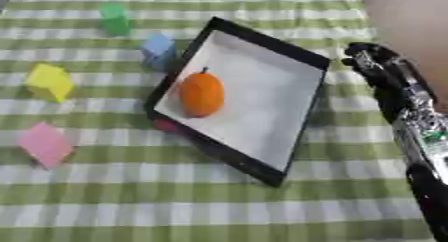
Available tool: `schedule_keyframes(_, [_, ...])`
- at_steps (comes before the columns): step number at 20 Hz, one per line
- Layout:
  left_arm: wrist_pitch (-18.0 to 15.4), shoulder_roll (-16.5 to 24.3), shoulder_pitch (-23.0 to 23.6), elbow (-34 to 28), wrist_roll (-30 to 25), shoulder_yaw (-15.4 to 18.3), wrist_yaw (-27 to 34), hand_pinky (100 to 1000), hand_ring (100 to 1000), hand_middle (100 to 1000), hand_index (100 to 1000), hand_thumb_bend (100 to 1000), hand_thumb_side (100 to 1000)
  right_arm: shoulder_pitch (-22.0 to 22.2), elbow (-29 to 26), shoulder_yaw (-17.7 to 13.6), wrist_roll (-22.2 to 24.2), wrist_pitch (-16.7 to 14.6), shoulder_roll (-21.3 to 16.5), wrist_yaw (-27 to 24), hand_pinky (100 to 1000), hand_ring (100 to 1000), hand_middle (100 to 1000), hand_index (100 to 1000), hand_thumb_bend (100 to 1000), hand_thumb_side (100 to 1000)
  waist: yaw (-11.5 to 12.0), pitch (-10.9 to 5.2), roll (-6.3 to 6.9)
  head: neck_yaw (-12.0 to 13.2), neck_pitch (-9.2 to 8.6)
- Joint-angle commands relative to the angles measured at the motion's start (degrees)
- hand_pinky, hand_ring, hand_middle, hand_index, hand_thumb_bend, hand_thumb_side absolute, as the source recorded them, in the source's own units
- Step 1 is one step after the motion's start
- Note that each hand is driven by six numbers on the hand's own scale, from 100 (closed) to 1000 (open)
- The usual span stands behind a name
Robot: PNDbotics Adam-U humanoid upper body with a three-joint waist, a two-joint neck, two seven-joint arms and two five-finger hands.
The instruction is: Pick up objects on the table and place them in the box.
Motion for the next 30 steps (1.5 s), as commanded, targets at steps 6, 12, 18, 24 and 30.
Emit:
schedule_keyframes(6, [-0.3,0.4,-0.2,-0.6,0.5,1.2,0.2,809,704,742,797,404,643,-0.8,-1.3,-0.6,-0.3,-0.1,-0.6,-0.3,976,788,733,750,130,476,0.1,-1.67,-0.66,0.5,-0.16])
schedule_keyframes(12, [-0.3,0.7,-0.2,-0.4,0.5,1.2,-0.1,811,708,746,800,404,628,-0.7,-1.3,-0.6,-0.3,0.0,-0.7,-0.3,975,788,733,750,133,475,0.1,-1.87,-0.58,0.5,-0.16])
schedule_keyframes(18, [-2.5,6.7,-2.2,-0.6,-6.6,0.4,-5.8,818,737,767,824,407,534,-0.5,-1.2,-0.4,-0.1,0.0,-1.0,-0.2,975,788,733,750,134,474,0.1,-2.19,-0.22,0.4,-0.16])
schedule_keyframes(24, [-7.6,17.4,-4.6,0.3,-21.4,-1.2,-16.2,818,758,781,837,458,478,-0.2,-1.0,-0.3,0.0,0.1,-1.3,-0.1,975,788,733,750,135,474,0.2,-2.38,0.21,0.4,-0.16])
schedule_keyframes(30, [-12.7,25.2,-5.0,0.4,-34.6,-4.4,-18.5,821,774,792,847,478,474,-0.2,-1.0,-0.2,0.1,0.1,-1.6,0.0,975,788,734,750,136,473,0.1,-2.55,0.45,0.6,-0.16])
